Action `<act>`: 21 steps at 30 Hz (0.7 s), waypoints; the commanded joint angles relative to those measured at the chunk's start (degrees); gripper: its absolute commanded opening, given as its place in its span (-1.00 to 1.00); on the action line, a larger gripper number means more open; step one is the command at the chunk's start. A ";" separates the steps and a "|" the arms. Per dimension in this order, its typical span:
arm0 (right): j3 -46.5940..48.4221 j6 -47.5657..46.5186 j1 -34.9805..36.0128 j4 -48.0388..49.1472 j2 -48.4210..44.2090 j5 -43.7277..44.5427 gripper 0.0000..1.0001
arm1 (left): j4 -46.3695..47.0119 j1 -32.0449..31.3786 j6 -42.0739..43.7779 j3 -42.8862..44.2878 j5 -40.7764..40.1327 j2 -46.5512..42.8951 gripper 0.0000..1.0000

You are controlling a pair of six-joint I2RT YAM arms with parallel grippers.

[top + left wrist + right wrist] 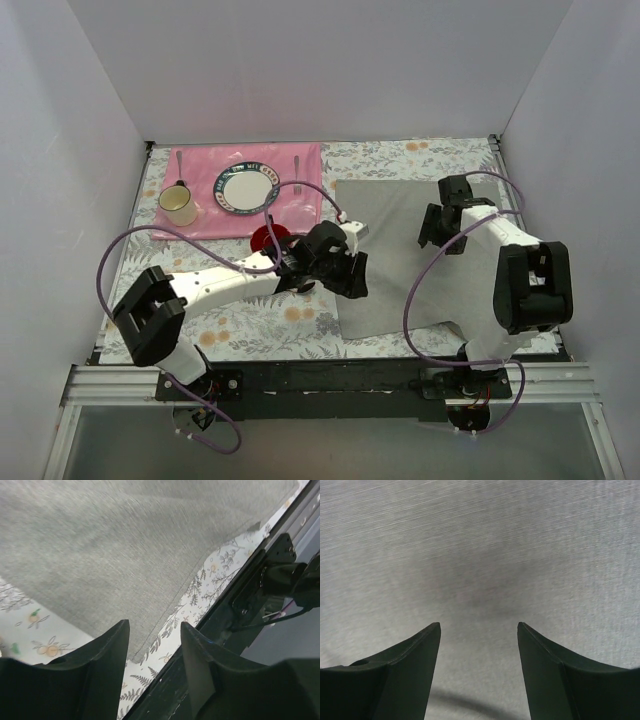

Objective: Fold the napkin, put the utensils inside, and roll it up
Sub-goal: Flatten the napkin out

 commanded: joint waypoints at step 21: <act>6.55 -2.63 -7.52 8.90 18.88 2.26 0.37 | 7.13 -4.58 3.46 -5.64 -9.88 15.87 -0.40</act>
